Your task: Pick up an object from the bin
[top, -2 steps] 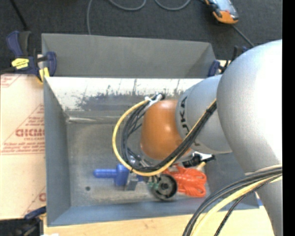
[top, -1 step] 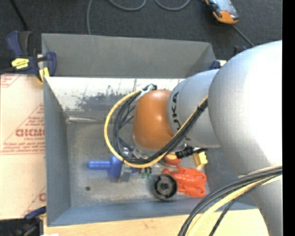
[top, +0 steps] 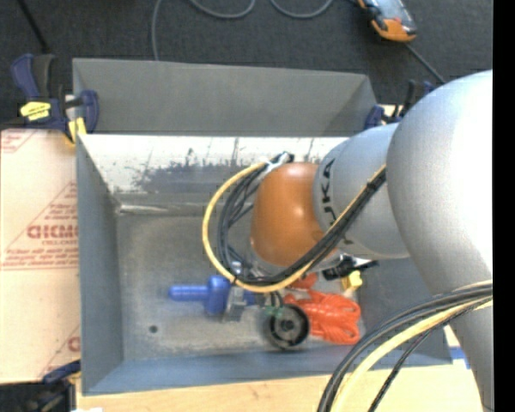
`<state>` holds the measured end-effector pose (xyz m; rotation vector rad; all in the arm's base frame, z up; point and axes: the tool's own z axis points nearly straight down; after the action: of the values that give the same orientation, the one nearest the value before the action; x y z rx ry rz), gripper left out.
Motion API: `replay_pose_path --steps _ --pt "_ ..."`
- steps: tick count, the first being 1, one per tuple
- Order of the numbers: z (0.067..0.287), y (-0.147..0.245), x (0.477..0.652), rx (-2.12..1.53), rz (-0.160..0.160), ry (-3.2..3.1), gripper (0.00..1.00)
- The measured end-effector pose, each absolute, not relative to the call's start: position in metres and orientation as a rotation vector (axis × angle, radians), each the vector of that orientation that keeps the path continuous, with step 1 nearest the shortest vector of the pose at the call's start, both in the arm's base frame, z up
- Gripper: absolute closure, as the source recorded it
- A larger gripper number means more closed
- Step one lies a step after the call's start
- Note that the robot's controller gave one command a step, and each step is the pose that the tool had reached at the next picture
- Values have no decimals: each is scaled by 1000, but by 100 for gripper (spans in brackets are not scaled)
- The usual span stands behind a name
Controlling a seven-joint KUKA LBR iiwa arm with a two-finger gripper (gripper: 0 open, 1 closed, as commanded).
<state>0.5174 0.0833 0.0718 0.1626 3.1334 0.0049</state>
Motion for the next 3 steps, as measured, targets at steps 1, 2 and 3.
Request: replay_pose_path --steps 1,2,3 --pt "119 84 531 173 -4 3141 100" --pt "135 93 545 139 4 3125 100" --pt "149 89 525 130 -4 3150 100"
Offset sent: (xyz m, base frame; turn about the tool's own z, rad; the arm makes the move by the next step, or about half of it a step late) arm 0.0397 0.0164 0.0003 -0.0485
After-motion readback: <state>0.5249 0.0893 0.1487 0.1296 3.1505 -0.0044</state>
